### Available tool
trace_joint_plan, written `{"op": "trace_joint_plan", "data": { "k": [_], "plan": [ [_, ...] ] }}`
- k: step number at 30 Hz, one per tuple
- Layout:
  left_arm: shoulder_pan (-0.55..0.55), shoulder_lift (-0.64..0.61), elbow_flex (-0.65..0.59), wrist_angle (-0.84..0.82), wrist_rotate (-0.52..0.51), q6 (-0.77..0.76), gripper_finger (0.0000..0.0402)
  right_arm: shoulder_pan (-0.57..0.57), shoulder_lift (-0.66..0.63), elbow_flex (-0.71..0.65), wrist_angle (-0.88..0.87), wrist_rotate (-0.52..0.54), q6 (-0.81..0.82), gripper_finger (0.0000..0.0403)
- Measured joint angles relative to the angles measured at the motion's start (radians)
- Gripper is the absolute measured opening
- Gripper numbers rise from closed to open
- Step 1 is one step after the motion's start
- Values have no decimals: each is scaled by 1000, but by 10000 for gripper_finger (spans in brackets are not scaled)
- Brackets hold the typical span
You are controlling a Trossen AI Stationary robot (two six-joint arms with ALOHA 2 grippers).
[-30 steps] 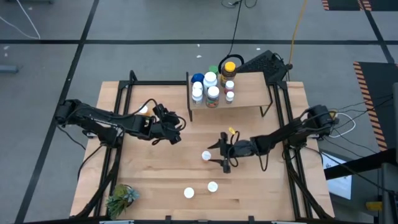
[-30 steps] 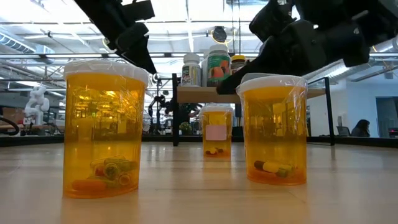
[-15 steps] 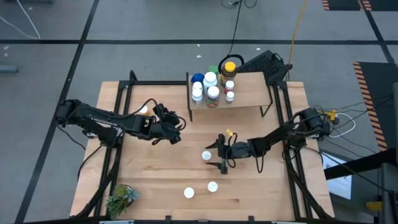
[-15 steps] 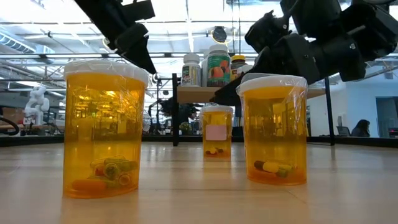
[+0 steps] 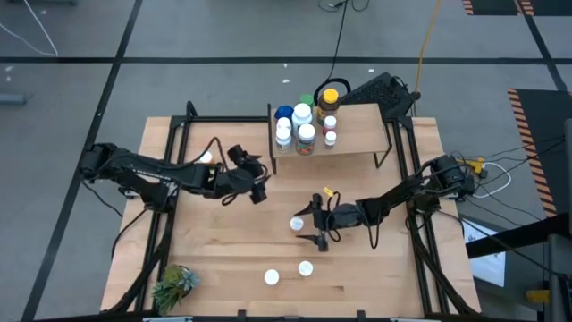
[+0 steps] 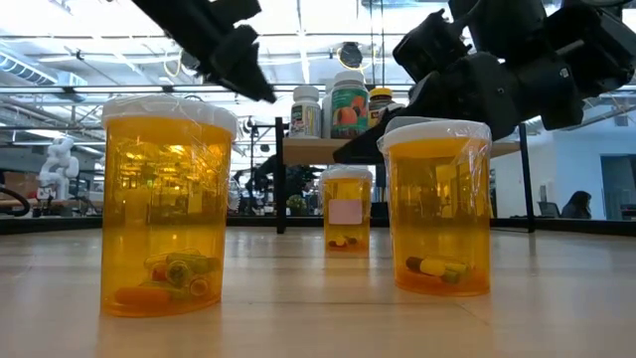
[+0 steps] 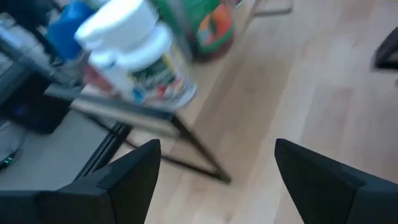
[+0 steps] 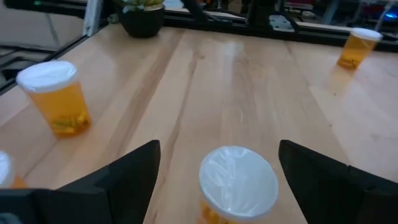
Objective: Pick and place medicine bottles onto shelf by color
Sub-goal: Put the orange bottle on the shelf
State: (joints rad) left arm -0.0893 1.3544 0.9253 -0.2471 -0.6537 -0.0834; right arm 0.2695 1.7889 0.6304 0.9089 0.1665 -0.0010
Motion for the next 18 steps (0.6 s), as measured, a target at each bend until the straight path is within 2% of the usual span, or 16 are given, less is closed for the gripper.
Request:
{"op": "trace_joint_plan", "data": {
  "k": [3,6,15,18],
  "plan": [
    [4,0,0,41,48,31,319,0,0,0,0,-13,-22,320],
    [4,0,0,32,51,26,319,1,0,0,-1,-13,-19,320],
    [-4,0,0,-46,51,-100,319,0,0,0,-1,-6,-7,320],
    [-14,0,0,-60,52,-124,319,0,0,0,-1,33,44,320]
  ]
}}
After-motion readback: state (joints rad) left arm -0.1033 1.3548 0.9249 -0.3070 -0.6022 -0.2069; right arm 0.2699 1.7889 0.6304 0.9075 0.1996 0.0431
